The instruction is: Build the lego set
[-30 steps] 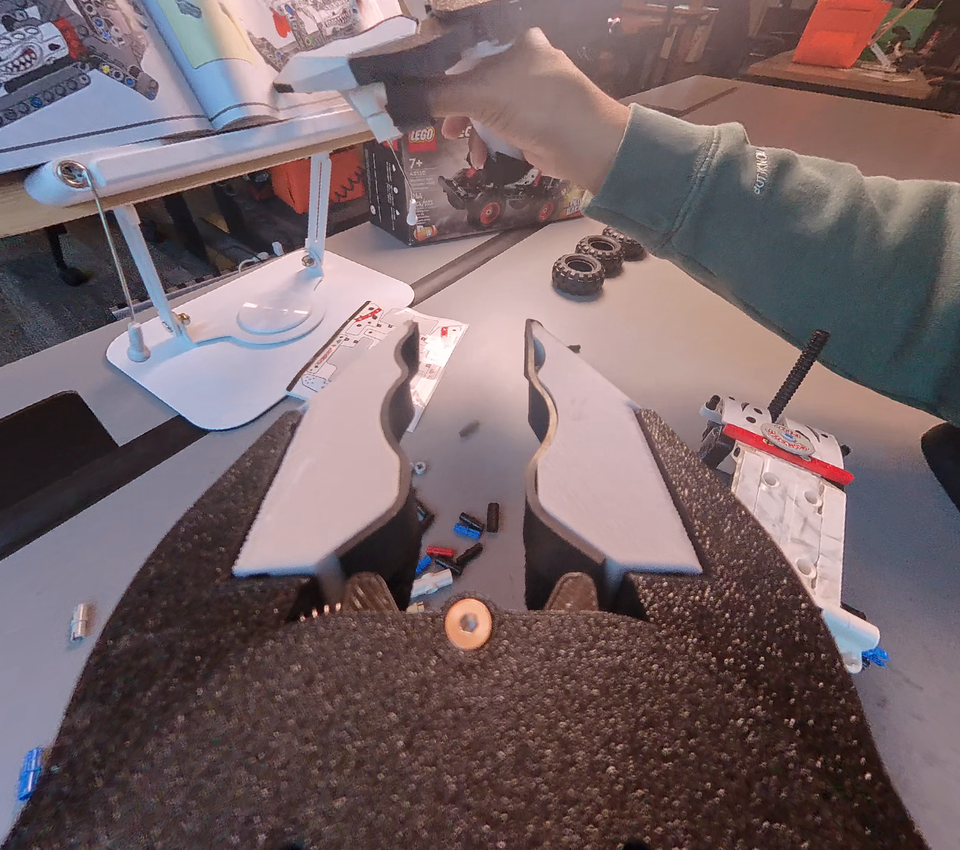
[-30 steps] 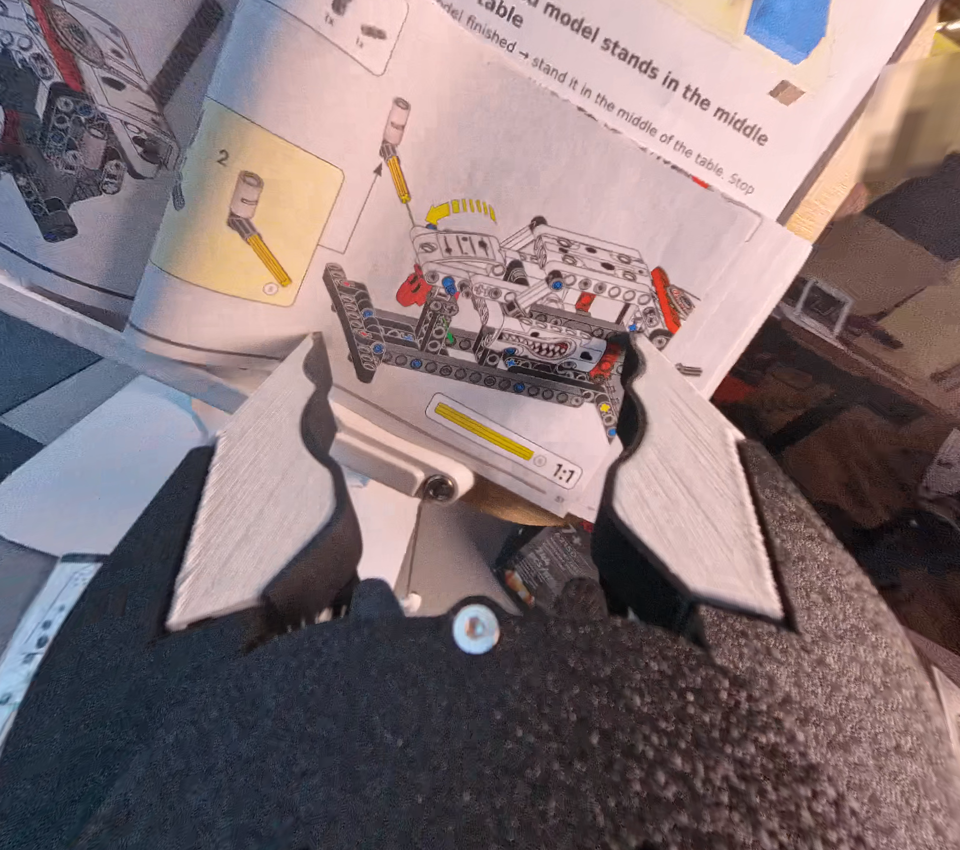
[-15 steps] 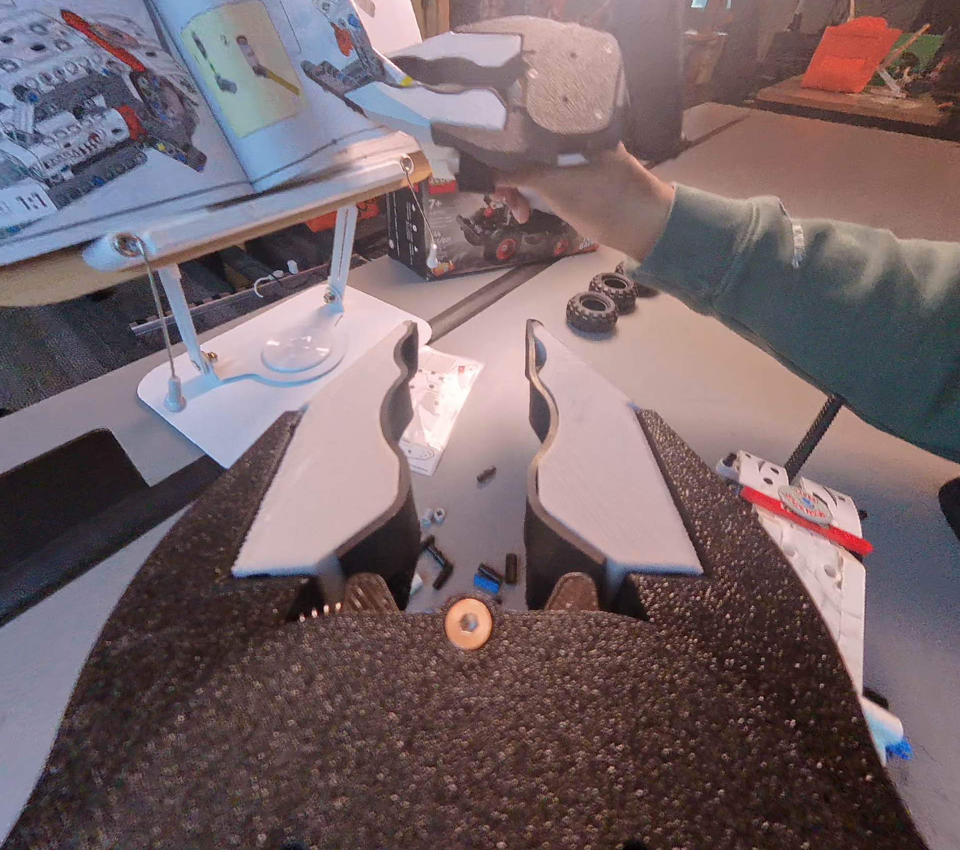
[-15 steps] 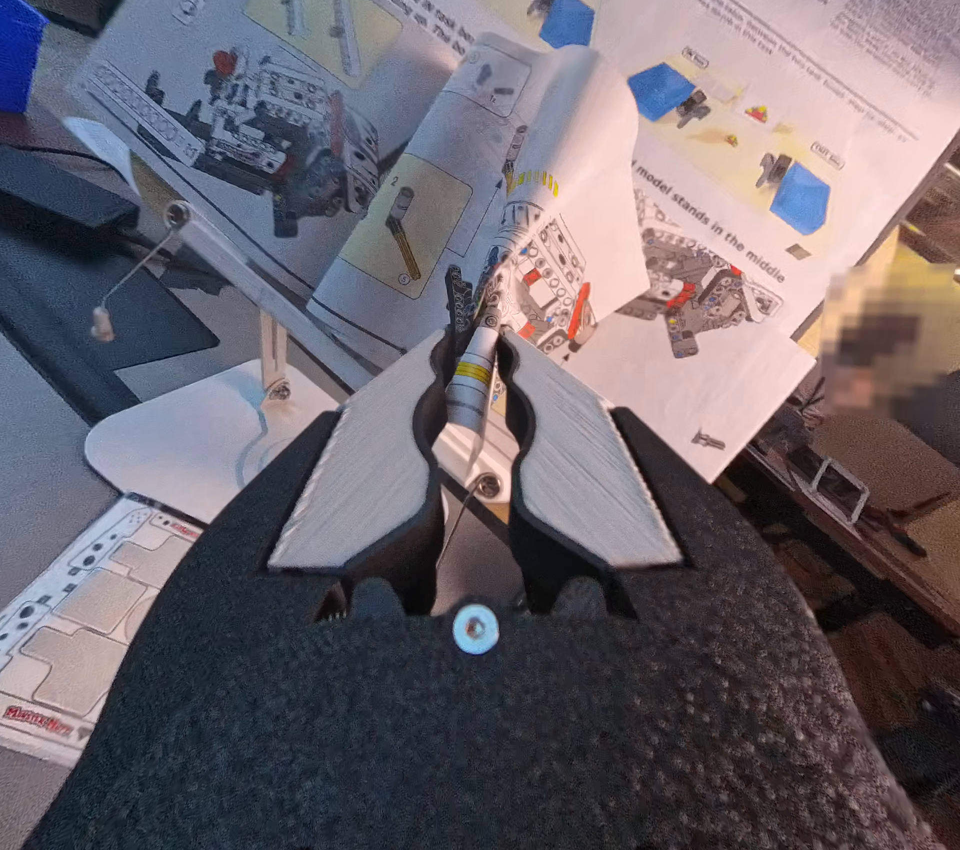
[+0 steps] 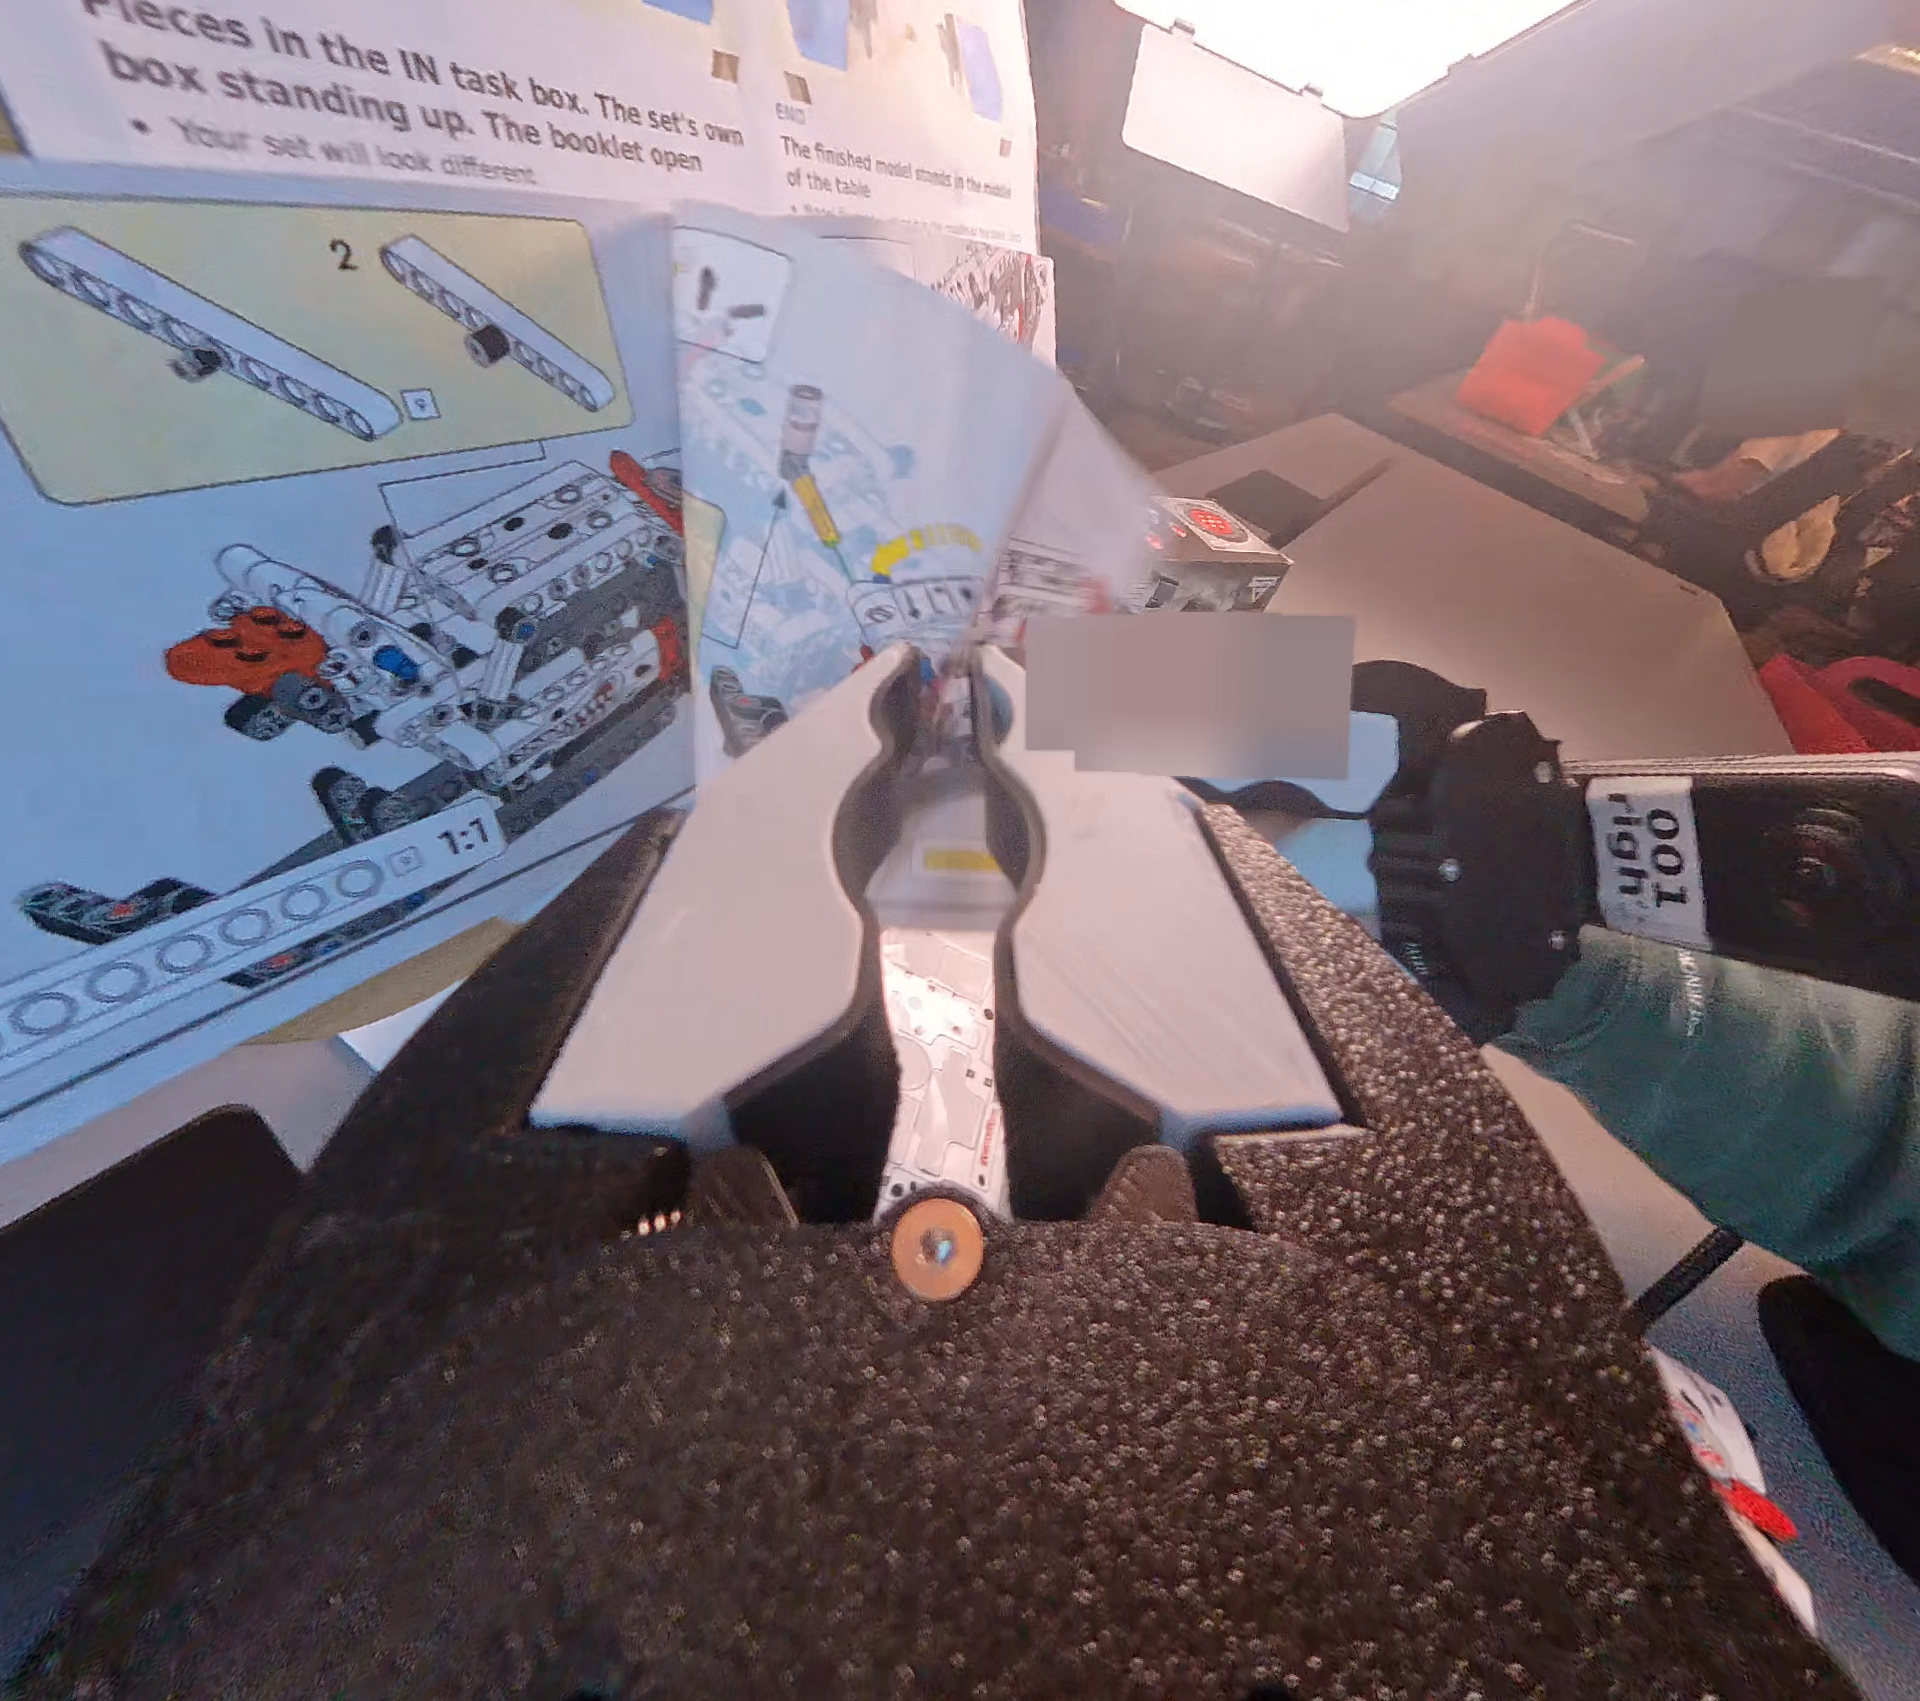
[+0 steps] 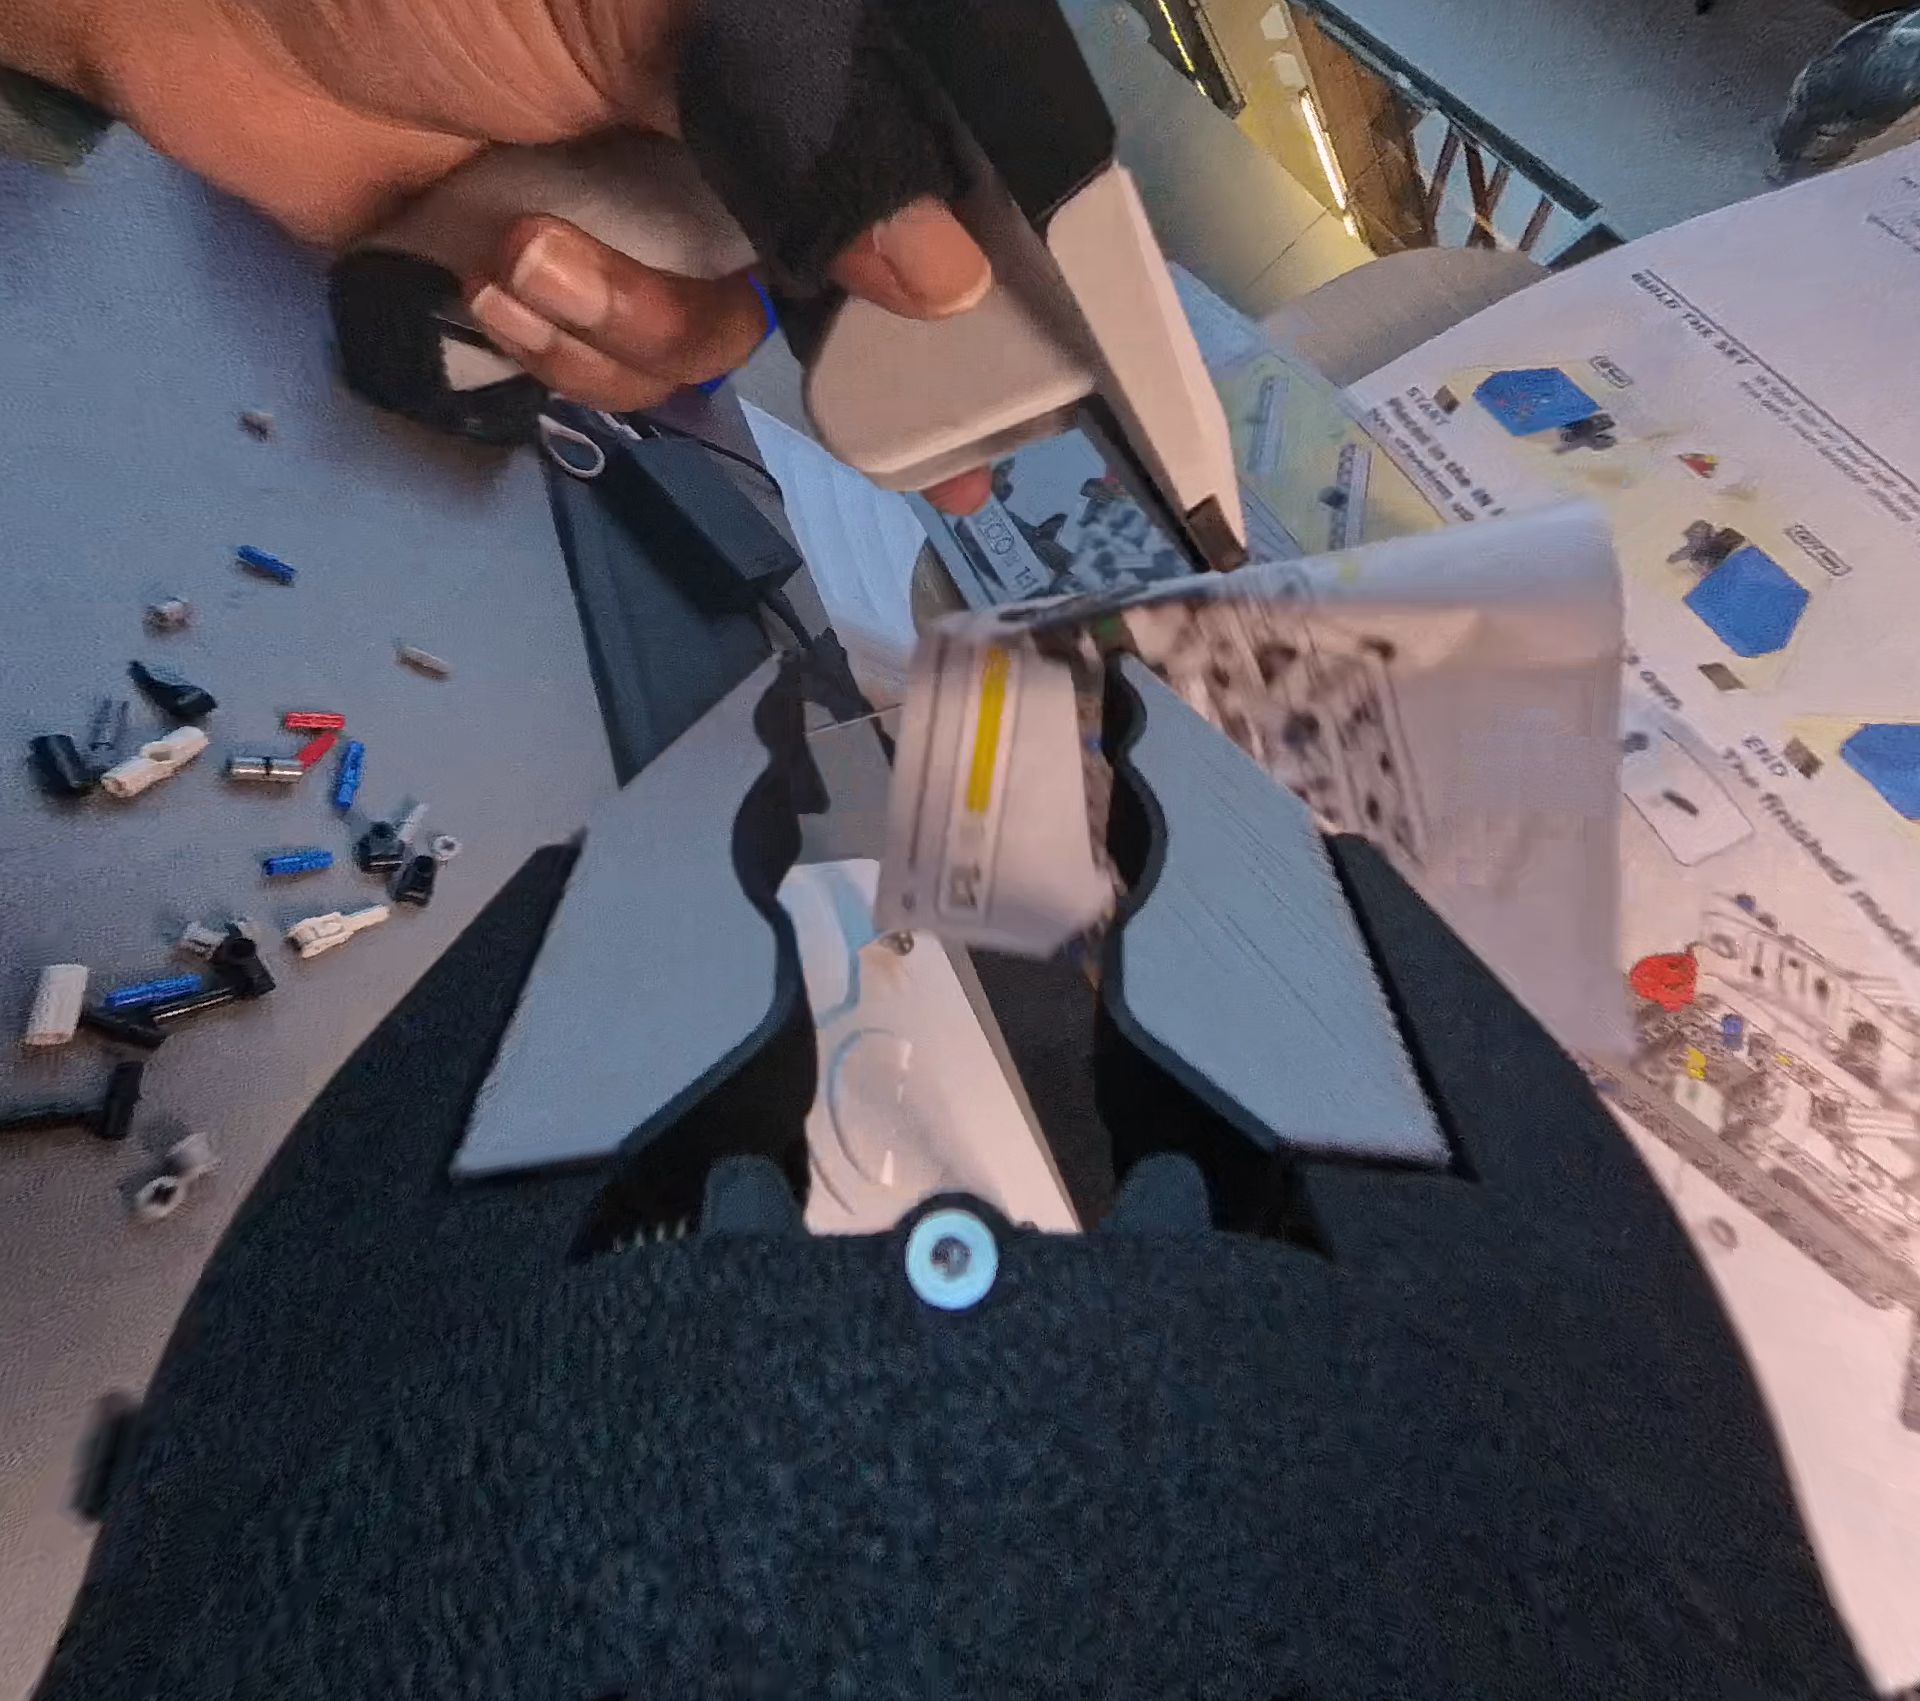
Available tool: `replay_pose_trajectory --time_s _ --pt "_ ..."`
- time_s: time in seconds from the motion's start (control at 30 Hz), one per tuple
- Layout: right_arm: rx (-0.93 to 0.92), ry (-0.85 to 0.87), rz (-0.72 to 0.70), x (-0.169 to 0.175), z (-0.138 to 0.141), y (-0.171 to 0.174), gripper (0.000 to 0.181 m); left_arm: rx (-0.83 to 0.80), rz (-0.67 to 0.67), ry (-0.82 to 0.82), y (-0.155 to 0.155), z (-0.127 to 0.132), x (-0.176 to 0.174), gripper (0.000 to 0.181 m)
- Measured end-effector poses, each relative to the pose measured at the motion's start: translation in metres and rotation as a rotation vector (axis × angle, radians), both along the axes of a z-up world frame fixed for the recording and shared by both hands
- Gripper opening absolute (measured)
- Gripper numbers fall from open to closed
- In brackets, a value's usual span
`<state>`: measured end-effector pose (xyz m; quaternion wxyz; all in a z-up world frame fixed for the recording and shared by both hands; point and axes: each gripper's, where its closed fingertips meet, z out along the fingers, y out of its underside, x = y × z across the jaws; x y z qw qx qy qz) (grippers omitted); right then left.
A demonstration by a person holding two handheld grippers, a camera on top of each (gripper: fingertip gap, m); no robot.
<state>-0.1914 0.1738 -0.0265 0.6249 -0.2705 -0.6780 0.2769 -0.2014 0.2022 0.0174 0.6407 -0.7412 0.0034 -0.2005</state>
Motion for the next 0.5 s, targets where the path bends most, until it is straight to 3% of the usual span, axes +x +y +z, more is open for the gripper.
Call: replay_pose_trajectory --time_s 0.1,0.2,0.27,0.33,0.4,0.47,0.5 --pt "-0.057 0.012 0.123 0.020 0.007 -0.022 0.055 -0.004 -0.007 -0.012 -0.006 -0.001 -0.019 0.001" --pt "-0.210 0.130 0.168 0.043 0.038 -0.014 0.035 -0.047 -0.001 -0.080 -0.010 -0.005 -0.039 0.006" --pt "-0.350 0.306 0.071 0.065 0.072 0.024 0.036 -0.048 -0.019 -0.066 -0.017 -0.006 -0.037 0.011" --pt "-0.417 0.498 -0.216 0.096 0.093 0.096 0.045 -0.070 -0.018 0.016 -0.023 -0.017 -0.030 0.018" --pt "-0.520 0.470 -0.376 0.108 0.081 0.145 0.073 -0.084 -0.017 0.077 -0.027 -0.028 -0.021 0.024" --pt "-0.670 0.281 -0.433 0.090 0.046 0.166 0.101 -0.081 -0.025 0.076 -0.027 -0.035 -0.012 0.028" --pt "-0.690 0.185 -0.454 0.079 0.028 0.167 0.102 -0.080 -0.029 0.063 -0.025 -0.037 -0.008 0.030"
